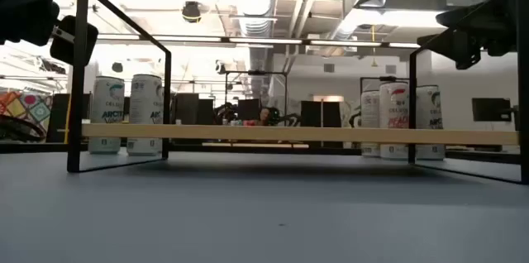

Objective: Place canned beverage on shelf

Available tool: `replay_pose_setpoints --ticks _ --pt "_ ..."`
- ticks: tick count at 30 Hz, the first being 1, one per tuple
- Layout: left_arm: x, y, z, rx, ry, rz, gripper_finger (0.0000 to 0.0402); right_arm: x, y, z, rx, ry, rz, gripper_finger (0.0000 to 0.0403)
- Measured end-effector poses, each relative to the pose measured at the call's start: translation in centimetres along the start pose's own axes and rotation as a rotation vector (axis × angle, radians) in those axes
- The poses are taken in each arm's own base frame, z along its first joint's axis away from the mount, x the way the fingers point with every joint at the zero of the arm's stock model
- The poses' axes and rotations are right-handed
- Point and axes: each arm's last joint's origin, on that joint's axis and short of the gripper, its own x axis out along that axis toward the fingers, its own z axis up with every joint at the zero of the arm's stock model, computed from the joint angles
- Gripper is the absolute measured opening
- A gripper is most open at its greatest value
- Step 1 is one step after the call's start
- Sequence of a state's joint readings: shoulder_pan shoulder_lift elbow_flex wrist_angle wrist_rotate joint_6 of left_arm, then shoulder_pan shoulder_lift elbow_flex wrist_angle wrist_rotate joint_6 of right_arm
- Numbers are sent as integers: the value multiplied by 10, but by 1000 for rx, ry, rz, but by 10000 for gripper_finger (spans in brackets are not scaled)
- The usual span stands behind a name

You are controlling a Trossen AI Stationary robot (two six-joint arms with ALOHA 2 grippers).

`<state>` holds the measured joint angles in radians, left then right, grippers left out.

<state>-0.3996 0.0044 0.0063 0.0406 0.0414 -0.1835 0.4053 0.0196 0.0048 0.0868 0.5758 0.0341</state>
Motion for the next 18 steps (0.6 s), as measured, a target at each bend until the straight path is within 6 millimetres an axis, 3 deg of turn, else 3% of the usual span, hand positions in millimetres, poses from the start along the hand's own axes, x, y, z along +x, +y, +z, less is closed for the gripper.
replay_pose_setpoints --ticks 18 --pt "0 0 0 -31 -1 8 13 0 0 0 0 0 0 303"
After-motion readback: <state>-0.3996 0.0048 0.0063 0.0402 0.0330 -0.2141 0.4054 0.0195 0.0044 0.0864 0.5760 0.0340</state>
